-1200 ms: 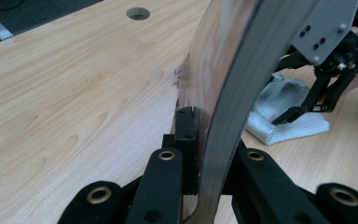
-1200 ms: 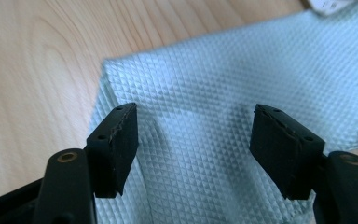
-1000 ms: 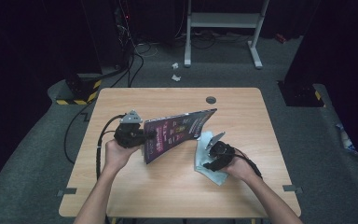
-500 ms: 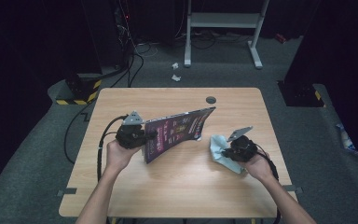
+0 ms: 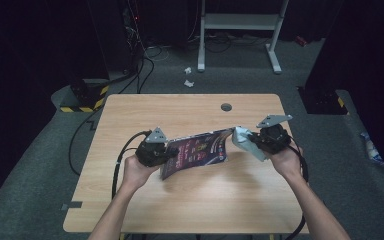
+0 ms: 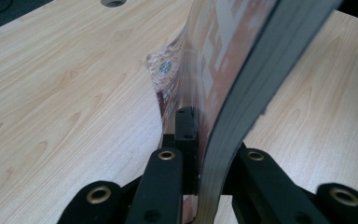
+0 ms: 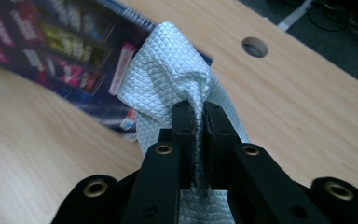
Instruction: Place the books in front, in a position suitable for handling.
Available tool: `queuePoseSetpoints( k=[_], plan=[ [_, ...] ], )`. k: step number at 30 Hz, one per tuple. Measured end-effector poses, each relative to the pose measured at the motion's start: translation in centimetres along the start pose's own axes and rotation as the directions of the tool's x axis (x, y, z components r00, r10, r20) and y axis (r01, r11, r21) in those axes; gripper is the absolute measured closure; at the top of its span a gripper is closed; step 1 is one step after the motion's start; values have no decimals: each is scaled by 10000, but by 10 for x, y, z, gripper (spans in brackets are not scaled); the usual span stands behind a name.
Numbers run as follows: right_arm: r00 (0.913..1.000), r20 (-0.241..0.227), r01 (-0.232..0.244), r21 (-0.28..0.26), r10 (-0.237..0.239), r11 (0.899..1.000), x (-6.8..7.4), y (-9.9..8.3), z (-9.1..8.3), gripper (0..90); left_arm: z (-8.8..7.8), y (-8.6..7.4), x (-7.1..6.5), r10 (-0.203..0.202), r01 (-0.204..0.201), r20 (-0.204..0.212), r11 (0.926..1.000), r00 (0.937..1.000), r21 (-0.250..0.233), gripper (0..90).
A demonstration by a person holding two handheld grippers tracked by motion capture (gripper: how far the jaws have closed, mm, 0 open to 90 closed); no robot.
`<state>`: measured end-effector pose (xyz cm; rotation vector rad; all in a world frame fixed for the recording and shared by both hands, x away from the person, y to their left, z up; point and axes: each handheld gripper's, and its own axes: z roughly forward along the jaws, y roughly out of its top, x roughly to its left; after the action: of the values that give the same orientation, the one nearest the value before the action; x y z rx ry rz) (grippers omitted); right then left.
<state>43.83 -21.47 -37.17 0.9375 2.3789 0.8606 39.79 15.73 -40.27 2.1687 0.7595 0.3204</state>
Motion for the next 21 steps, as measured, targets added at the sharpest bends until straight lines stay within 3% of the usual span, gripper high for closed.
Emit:
queuePoseSetpoints(
  k=[3,6,9,14,17,19,21],
  plan=[
    [9996,228,-152,179,148,9997,-2,9,6,841,1,-1,-3,124,-124,76,9999,9999,8,840],
    [9993,386,-12,433,-5,9991,2,17,16,841,3,0,-10,554,-555,68,9984,9984,77,841],
    [9992,385,71,507,-91,9987,8,24,24,840,4,-1,-14,615,-619,249,9980,9978,147,840],
    [9986,49,525,257,-527,9983,25,35,27,840,11,-1,-19,792,-804,394,9963,9961,314,840],
    [9946,-63,1037,143,-1036,9945,35,41,25,841,13,-1,-22,881,-895,388,9953,9954,368,840],
    [9935,114,1125,334,-1129,9931,34,41,28,840,13,-1,-23,856,-869,362,9956,9957,341,841],
    [9950,336,922,647,-945,9936,27,37,32,841,12,-1,-23,835,-849,370,9957,9958,358,840]
  ],
)
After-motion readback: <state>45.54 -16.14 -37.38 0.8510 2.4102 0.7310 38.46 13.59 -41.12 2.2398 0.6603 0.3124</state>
